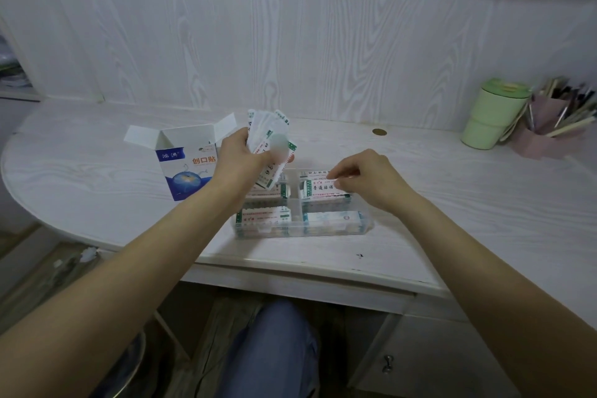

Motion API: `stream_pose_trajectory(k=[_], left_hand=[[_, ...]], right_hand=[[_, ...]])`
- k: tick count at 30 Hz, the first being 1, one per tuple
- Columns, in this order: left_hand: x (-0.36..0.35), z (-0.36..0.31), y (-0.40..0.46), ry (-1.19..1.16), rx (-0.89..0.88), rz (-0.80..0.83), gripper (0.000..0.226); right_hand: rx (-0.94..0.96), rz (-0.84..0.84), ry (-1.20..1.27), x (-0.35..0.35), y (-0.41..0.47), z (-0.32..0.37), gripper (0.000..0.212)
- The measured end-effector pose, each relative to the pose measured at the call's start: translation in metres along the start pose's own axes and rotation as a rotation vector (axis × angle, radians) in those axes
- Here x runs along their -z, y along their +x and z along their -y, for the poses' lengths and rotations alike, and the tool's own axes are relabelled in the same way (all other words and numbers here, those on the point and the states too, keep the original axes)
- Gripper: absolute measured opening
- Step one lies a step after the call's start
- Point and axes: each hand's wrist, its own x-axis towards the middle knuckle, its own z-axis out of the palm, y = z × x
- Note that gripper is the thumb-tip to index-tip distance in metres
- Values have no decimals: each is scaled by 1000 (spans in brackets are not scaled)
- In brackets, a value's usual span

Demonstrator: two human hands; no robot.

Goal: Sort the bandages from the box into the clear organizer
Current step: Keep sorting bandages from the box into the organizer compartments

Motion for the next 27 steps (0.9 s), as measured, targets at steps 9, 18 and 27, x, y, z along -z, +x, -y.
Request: stream_pose_trajectory(k=[9,18,27], left_hand=[[-7,5,4,26,-4,-49,23],[-12,-1,-7,-84,-35,109,39],[-10,-1,-7,-57,-8,82,21]], right_hand=[[72,49,-224,-7,-1,5,20],[108,-197,480,-11,-4,41,7],[-32,-223,613,-20,-1,44,9]])
